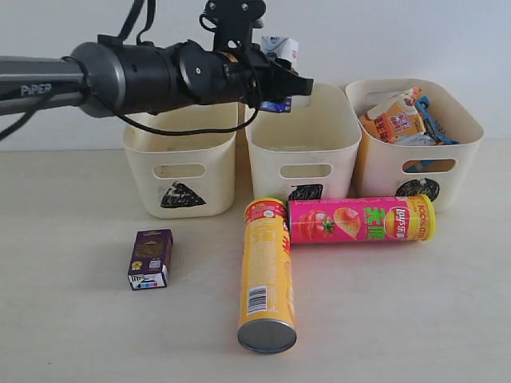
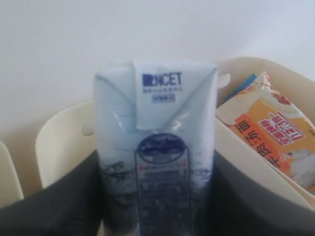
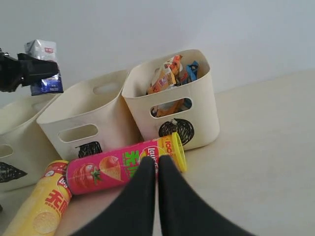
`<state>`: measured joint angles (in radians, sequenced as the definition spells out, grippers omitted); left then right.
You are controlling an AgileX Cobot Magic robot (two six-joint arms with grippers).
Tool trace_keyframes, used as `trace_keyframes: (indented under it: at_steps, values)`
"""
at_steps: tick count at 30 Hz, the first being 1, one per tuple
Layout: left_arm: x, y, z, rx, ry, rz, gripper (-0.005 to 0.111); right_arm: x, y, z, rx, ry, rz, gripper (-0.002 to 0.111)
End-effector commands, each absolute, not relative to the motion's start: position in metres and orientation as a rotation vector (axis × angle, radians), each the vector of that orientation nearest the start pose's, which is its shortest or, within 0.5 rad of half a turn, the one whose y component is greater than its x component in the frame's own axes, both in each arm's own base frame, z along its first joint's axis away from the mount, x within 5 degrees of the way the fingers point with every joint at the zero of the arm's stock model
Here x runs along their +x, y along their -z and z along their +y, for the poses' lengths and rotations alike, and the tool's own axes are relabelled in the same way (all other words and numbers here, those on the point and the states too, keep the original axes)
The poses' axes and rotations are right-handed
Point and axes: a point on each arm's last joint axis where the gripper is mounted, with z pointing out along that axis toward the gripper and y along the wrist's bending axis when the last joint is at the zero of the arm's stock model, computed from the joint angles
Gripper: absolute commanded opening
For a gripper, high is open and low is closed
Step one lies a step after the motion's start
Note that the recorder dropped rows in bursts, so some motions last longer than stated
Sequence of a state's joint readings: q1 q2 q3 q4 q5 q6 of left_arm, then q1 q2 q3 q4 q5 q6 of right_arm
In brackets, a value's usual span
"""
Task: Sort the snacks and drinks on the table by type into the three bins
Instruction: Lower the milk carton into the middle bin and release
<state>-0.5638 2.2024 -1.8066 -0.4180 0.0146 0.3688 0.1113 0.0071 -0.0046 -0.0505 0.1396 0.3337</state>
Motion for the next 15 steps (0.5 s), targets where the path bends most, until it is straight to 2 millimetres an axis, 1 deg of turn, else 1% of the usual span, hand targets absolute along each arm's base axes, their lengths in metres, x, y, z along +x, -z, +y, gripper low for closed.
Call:
trace_keyframes:
  at_steps: [1,2,3,4,5,6,7,8,9,11,12,14,15]
  values:
    - [0.460,-0.234,-0.295,0.460,0.430,1.808,0.018,0.056,-0.202,0.006,0.140,-0.300,1.609,0.000]
    - [0.461,-0.231,-0.296,0.462,0.430,1.810,0.024,0.056,-0.202,0.006,0.140,-0.300,1.609,0.000]
    - [0.463,-0.226,-0.298,0.464,0.430,1.814,0.036,0.056,-0.202,0.006,0.140,-0.300,1.609,0.000]
    - [0.463,-0.226,-0.299,0.463,0.430,1.810,0.042,0.056,-0.202,0.006,0.140,-0.300,1.609,0.000]
    - [0.462,-0.226,-0.300,0.464,0.431,1.808,0.053,0.056,-0.202,0.006,0.139,-0.301,1.606,0.000]
    - [0.462,-0.226,-0.300,0.464,0.431,1.808,0.059,0.056,-0.202,0.006,0.139,-0.301,1.606,0.000]
    - [0.462,-0.226,-0.300,0.467,0.432,1.813,0.069,0.056,-0.202,0.006,0.139,-0.301,1.606,0.000]
    - [0.462,-0.225,-0.300,0.469,0.433,1.815,0.076,0.056,-0.202,0.006,0.139,-0.301,1.606,0.000]
    - [0.461,-0.226,-0.301,0.477,0.434,1.819,0.081,0.056,-0.202,0.006,0.139,-0.301,1.606,0.000]
    - [0.458,-0.231,-0.301,0.509,0.430,1.828,0.082,0.056,-0.202,0.006,0.139,-0.301,1.606,0.000]
    - [0.456,-0.236,-0.301,0.524,0.435,1.836,0.081,0.056,-0.202,0.006,0.139,-0.301,1.606,0.000]
    - [0.450,-0.249,-0.299,0.550,0.456,1.864,0.074,0.056,-0.202,0.006,0.139,-0.301,1.606,0.000]
    - [0.446,-0.255,-0.298,0.569,0.466,1.881,0.068,0.056,-0.202,0.006,0.141,-0.302,1.606,0.000]
